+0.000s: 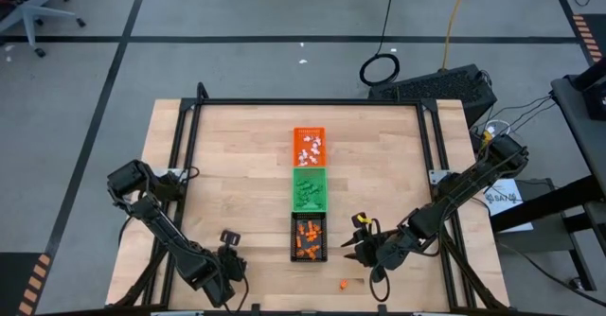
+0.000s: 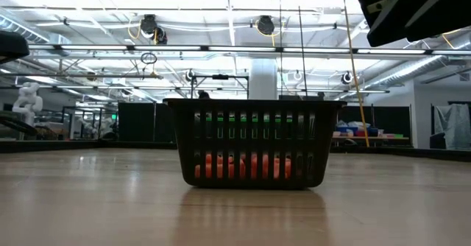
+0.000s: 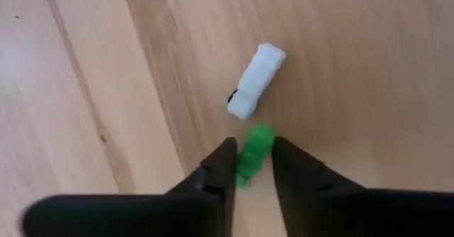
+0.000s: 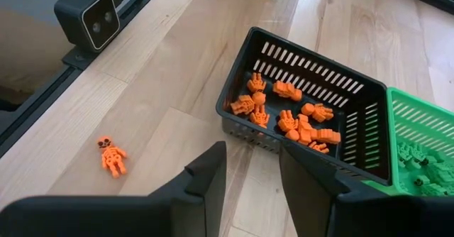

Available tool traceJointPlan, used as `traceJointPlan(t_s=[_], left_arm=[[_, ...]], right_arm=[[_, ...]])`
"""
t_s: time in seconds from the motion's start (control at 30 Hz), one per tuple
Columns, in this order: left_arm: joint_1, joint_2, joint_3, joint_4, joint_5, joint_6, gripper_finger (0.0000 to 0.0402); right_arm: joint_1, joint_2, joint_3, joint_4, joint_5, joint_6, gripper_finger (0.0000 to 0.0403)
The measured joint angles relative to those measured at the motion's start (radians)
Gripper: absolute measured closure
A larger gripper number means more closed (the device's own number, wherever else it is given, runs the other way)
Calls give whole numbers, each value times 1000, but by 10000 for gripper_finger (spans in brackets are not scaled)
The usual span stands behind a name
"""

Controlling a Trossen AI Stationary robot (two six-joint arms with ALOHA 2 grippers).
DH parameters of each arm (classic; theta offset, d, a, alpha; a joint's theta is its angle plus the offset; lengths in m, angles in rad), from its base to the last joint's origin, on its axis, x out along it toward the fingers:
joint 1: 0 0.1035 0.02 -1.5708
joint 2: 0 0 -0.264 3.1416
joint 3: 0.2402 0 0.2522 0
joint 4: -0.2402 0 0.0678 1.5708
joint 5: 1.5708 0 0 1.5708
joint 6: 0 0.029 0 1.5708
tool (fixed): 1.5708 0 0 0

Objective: Sort Halloween decoration
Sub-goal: Put the green skeleton toy into the green bin

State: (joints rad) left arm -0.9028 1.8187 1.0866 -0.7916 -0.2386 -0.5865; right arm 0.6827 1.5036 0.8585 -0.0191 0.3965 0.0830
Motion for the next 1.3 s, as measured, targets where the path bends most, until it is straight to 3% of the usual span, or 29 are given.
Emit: traceJointPlan(t_s=[0.2, 0.73, 1.07, 1.3], left_arm=[[0, -2, -9, 8, 10, -1, 391], [6, -28, 43, 19, -1, -9, 389], [42, -111, 133, -7, -154, -10, 390], [58, -164, 211, 5, -320, 21, 390]], right_arm=[[0, 0, 0, 0, 0, 0, 285], [0, 0, 0, 0, -1, 2, 285], [0, 0, 0, 1, -1, 3, 285], [0, 0, 0, 7, 2, 3, 285]])
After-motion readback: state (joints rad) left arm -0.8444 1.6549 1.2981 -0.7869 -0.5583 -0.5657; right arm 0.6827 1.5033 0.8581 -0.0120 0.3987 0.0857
